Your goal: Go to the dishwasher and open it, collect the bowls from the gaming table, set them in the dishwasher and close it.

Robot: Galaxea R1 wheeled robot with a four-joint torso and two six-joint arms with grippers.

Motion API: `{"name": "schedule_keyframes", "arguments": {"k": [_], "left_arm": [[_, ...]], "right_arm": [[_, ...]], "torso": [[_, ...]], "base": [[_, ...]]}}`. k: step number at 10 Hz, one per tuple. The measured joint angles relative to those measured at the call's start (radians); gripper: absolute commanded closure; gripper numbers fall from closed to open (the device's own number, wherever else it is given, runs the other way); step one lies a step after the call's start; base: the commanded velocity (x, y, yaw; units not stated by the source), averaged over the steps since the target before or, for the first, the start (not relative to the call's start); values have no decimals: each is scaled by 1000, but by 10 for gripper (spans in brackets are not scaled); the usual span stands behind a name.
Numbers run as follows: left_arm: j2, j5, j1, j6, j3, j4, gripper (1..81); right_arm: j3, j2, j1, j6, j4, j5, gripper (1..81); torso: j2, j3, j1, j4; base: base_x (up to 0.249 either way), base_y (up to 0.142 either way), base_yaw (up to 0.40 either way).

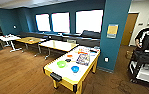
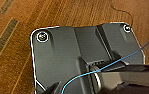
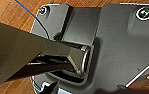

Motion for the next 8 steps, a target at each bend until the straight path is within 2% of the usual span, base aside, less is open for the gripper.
{"name": "schedule_keyframes", "arguments": {"k": [4, 8], "left_arm": [[1, 1, 0, 0, 0, 0, 10], [2, 0, -3, 0, 0, 0, 10]], "right_arm": [[0, -3, 0, 0, -2, 0, 10], [0, -5, -3, 0, -2, 0, 10]], "torso": [[0, 0, 0, 0], [0, 0, 0, 0]], "base": [[152, 76, 0], [117, 122, 0]]}}
